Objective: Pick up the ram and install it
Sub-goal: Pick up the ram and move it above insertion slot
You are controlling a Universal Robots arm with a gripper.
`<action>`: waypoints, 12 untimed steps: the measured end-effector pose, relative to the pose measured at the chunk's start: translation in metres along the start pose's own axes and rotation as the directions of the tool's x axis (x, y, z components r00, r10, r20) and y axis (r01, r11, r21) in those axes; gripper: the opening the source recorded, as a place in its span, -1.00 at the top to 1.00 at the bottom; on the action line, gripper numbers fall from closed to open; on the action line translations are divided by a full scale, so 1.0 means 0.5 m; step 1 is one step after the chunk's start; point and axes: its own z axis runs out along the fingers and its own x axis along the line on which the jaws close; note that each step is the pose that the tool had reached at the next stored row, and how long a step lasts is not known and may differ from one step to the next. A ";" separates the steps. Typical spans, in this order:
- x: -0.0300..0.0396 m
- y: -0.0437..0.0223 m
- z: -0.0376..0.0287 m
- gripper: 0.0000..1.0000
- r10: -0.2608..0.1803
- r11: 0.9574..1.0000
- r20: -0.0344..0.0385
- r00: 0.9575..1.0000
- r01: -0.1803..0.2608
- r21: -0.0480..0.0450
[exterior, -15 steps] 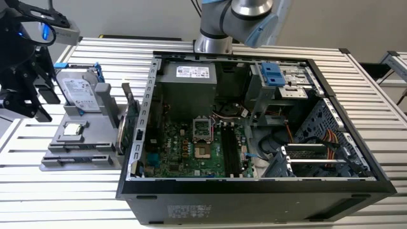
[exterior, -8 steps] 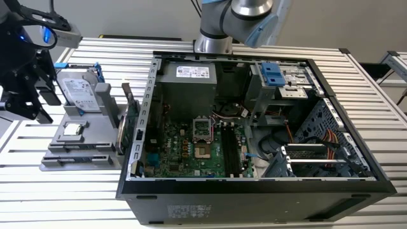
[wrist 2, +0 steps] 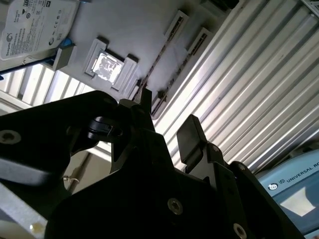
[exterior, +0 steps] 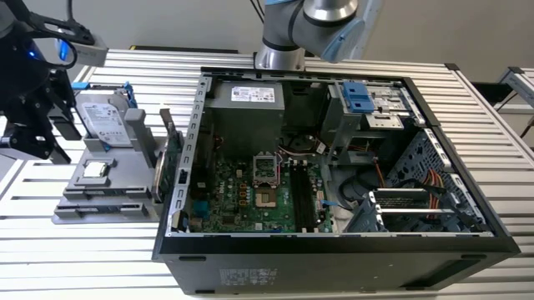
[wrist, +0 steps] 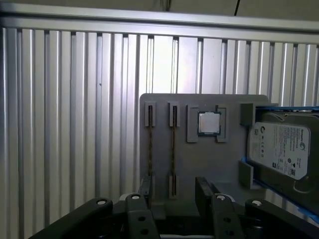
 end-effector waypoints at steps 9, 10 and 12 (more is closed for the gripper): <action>0.001 0.000 0.009 -1.00 0.004 1.000 0.000 1.000 -0.004 0.000; 0.001 0.000 0.011 -1.00 0.004 1.000 0.000 1.000 -0.004 0.000; 0.002 0.000 0.013 -1.00 0.006 1.000 0.000 1.000 -0.006 0.000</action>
